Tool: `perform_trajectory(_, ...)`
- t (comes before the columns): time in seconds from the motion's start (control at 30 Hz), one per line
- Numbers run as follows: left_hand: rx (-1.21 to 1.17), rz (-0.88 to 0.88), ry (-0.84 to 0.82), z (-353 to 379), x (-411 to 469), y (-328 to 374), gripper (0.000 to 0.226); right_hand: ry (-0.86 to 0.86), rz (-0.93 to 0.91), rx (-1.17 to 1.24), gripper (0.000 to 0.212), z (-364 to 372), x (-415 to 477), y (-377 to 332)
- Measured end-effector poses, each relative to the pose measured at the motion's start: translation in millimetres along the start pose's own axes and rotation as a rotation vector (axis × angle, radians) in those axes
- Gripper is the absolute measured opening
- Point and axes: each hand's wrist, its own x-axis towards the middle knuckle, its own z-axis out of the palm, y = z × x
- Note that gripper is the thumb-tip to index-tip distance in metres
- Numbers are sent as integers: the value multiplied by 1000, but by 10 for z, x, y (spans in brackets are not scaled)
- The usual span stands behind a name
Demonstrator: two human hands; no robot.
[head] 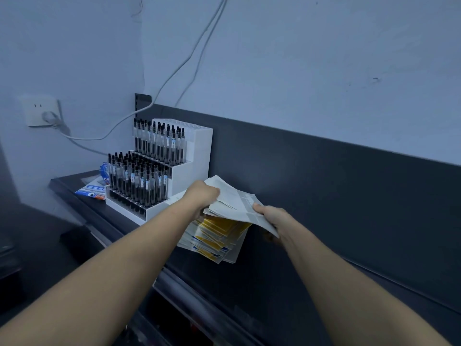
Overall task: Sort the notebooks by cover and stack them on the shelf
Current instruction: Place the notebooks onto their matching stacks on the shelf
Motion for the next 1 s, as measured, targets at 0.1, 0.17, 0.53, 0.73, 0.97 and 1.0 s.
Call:
perform_trajectory(0.1, -86, -22, -29, 26, -17, 2, 24, 15, 14, -29, 34, -29, -24, 20)
perform_trajectory(0.17, -146, -23, -31, 36, -31, -3, 23, 37, 1, -40, 40, -65, -33, 51)
perform_trajectory(0.53, -168, 88, -150, 236, -336, -24, 41, 67, -130, 51, 22, -368, -398, 318)
perform_trajectory(0.73, -150, 200, -273, 460, -621, -45, 5, 190, -178, 201, 25, -599, -639, 583)
perform_trajectory(0.97, -229, 165, -432, 824, -983, 1, 34, 282, -164, 230, 27, -1041, -1052, 800)
perform_trajectory(1.0, -220, 174, -444, 882, -1040, 19, 34, 294, -161, 239, 27, -1118, -1116, 829)
